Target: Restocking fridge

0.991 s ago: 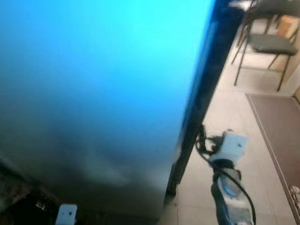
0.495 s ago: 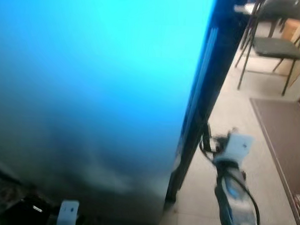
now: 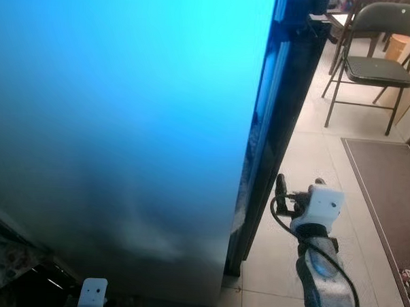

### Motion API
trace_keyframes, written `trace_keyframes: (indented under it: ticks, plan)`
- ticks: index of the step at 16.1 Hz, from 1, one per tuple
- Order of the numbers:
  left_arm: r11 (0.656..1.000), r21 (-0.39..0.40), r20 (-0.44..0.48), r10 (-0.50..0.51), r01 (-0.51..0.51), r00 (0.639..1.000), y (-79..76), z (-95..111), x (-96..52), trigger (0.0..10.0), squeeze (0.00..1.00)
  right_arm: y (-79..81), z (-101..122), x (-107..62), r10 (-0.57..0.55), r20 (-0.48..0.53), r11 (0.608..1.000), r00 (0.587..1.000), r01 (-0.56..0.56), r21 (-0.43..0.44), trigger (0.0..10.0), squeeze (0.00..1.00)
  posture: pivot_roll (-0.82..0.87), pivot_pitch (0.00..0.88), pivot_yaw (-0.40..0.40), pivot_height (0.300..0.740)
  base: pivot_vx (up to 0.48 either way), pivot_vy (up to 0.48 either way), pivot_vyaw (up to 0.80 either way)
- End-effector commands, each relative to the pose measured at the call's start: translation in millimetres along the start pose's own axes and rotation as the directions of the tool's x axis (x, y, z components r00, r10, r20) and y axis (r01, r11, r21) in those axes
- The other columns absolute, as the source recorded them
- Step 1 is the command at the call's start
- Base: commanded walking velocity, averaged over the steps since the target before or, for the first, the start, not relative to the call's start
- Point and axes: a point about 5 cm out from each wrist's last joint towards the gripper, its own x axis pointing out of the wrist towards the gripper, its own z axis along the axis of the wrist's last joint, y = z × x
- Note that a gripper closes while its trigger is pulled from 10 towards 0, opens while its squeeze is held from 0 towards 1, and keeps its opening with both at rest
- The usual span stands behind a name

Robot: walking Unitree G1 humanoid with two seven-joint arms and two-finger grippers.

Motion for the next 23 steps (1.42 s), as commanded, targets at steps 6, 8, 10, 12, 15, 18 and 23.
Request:
trace_keyframes:
  ticks: [6,8,10,12,15,18,23]
  plan:
    - [1.000,0.016,-0.003,-0.002,0.002,1.000,-0.3,3,1.4,10.0,0.00,16.1,9,24.9,0.168,0.011,0.986,0.986,-0.168,-0.008,10.0,0.00,-0.08,0.028,0.075,0.740,0.000,0.000,0.00]
    - [1.000,0.016,0.001,-0.002,0.002,1.000,-0.1,3,1.5,10.0,0.00,18.9,11,23.3,0.177,0.021,0.984,0.984,-0.177,0.003,10.0,0.00,-0.08,0.027,0.074,0.740,0.000,0.000,0.00]
    - [1.000,0.019,-0.003,-0.001,0.001,1.000,0.6,2,1.1,10.0,0.00,20.1,7,18.9,0.177,0.015,0.984,0.984,-0.177,0.014,10.0,0.00,-0.08,0.029,0.079,0.740,0.000,0.000,0.00]
    - [1.000,0.021,-0.007,-0.002,0.002,1.000,0.2,1,0.8,10.0,0.00,21.0,4,17.6,0.186,0.010,0.982,0.982,-0.187,0.013,10.0,0.00,-0.08,0.029,0.078,0.740,0.000,0.000,0.00]
    - [1.000,0.021,-0.001,-0.003,0.003,1.000,-0.8,3,1.5,10.0,0.00,16.3,9,26.0,0.179,0.020,0.984,0.984,-0.179,0.000,10.0,0.00,-0.08,0.026,0.077,0.740,0.000,0.000,0.00]
    - [1.000,0.020,-0.001,-0.004,0.004,1.000,-1.6,3,1.8,10.0,0.00,19.0,10,29.1,0.215,0.016,0.977,0.977,-0.214,-0.008,10.0,0.00,-0.08,0.026,0.077,0.740,0.000,0.000,0.00]
    - [1.000,0.024,-0.003,-0.006,0.006,1.000,-1.2,4,2.0,10.0,0.00,26.6,12,36.1,0.243,0.018,0.969,0.970,-0.241,-0.049,10.0,0.00,-0.09,0.027,0.080,0.740,0.000,0.000,0.00]
